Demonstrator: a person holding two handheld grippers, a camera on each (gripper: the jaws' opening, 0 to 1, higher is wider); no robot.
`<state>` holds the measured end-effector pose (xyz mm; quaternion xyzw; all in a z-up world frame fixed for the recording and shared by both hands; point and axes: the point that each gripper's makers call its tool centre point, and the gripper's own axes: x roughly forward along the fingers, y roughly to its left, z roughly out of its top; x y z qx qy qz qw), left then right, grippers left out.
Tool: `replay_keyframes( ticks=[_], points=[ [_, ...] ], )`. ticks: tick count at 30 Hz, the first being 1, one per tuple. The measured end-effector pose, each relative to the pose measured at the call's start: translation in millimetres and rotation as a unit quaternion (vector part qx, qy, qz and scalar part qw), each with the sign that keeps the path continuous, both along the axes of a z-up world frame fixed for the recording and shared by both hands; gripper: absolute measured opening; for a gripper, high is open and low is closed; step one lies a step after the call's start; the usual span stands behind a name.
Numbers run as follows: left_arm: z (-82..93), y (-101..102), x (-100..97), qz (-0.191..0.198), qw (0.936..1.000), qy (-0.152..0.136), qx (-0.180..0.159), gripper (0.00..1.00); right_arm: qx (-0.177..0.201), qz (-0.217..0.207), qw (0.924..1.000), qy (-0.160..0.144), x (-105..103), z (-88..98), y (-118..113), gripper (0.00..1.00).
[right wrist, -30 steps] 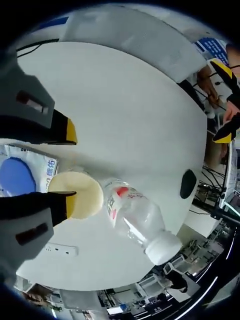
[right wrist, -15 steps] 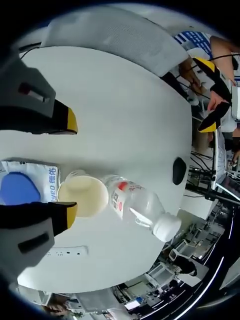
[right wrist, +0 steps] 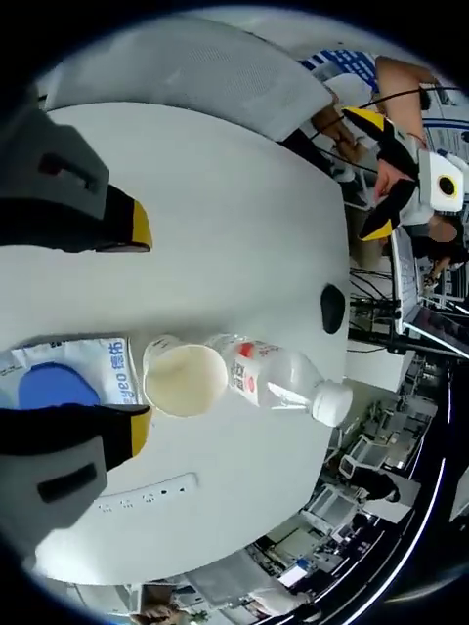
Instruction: Arrange the tabletop items into an orderly group along one side of the table until the central work area is clear of visible clutter.
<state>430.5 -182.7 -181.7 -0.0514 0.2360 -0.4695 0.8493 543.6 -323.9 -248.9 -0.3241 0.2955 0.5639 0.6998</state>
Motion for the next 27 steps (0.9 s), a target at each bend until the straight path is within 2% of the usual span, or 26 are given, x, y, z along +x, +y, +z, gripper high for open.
replay_keyframes(
  ticks=[15, 27],
  points=[
    [3.0, -12.4, 0.0, -0.01, 0.9999, -0.004, 0.011, 0.89, 0.052, -0.092, 0.9944, -0.002, -14.7, 22.5, -45.6, 0.67],
    [4.0, -23.5, -2.6, -0.011, 0.9998, -0.003, 0.019, 0.89, 0.082, -0.163, 0.9832, -0.001, -37.5, 33.9, -98.4, 0.68]
  ],
)
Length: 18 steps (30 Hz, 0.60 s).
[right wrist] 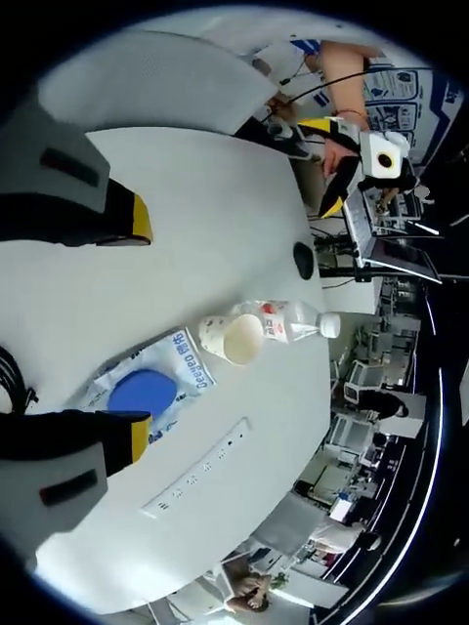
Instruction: Arrange the tabletop items into an orderly group along one side of the table until the central work area is clear of visible clutter.
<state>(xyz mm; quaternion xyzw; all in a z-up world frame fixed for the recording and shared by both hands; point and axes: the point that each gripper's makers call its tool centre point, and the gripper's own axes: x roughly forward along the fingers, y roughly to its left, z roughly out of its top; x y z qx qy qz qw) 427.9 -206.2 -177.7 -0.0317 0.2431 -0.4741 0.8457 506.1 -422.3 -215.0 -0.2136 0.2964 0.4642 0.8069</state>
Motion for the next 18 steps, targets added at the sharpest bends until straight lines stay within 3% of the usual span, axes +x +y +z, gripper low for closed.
replay_keyframes(
  ticks=[18],
  points=[
    [1.3, -29.9, -10.2, -0.001, 0.9998, 0.003, 0.018, 0.89, 0.034, -0.095, 0.9949, -0.003, -50.6, 12.6, -80.3, 0.68]
  ],
)
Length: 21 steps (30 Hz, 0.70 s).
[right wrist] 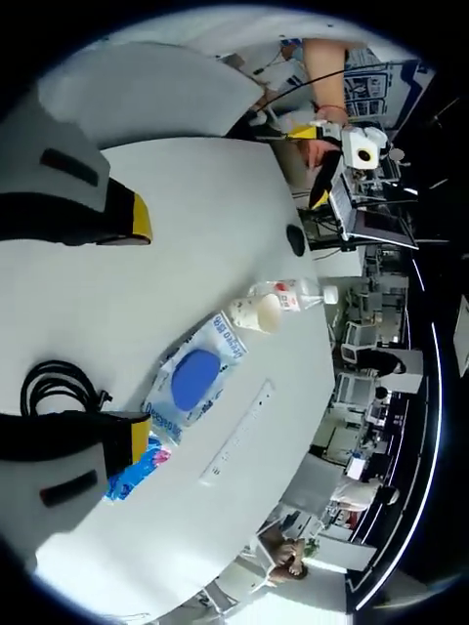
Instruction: Arrange the tabletop items into an orderly group along one side of the table until the central work area is clear of visible clutter.
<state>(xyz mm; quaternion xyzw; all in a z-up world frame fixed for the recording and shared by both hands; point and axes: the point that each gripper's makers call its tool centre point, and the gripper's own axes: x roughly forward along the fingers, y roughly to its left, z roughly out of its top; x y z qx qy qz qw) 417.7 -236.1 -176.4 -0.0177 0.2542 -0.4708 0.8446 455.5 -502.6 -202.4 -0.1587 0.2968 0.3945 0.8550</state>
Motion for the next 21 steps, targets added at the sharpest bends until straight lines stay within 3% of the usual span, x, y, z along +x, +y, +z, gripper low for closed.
replay_keyframes(
  ticks=[13, 21],
  points=[
    [-3.5, -18.8, -12.7, 0.001, 0.9999, 0.01, 0.01, 0.89, 0.016, -0.071, 0.9973, 0.01, -45.9, -8.0, -60.8, 0.7],
    [-8.6, -27.5, -24.6, 0.001, 0.9997, 0.018, 0.016, 0.89, 0.02, -0.094, 0.9952, 0.02, -71.7, -15.6, -81.9, 0.7]
  ],
)
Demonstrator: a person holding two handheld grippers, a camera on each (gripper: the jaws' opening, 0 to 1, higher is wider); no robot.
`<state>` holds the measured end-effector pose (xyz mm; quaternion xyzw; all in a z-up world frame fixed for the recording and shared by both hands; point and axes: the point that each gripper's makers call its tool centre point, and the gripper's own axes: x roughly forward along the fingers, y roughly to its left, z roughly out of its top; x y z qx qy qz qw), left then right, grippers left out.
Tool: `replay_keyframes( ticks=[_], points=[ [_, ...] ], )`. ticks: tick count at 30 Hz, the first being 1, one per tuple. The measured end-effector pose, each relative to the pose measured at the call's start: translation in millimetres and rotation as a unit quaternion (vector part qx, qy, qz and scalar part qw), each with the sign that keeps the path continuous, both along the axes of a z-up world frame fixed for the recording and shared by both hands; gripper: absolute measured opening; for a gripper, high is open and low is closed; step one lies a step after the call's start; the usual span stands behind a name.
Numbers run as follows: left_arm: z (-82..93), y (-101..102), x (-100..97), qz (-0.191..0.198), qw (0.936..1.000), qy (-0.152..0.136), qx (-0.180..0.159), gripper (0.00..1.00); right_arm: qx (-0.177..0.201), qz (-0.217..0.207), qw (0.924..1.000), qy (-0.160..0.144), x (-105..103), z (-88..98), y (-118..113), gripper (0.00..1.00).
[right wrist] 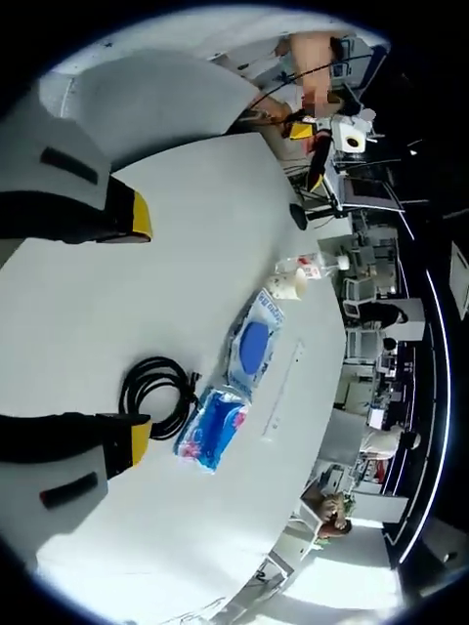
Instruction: Arrange the tabletop items into an orderly group along one side of the table until the central work area is clear of visible clutter.
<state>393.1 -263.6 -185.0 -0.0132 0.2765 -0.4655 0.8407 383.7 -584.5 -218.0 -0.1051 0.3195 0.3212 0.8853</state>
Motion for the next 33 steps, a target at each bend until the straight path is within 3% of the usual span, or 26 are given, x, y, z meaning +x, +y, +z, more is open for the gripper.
replay_keyframes(
  ticks=[12, 33],
  points=[
    [4.6, -5.5, -14.0, 0.005, 1.0, 0.002, 0.006, 0.88, 0.01, -0.004, 0.9999, -0.003, -11.6, 3.3, -5.7, 0.7],
    [7.7, -4.7, -16.0, 0.015, 0.9999, -0.005, 0.002, 0.88, 0.009, -0.001, 0.9999, -0.01, -12.9, 9.8, -7.3, 0.7]
  ],
)
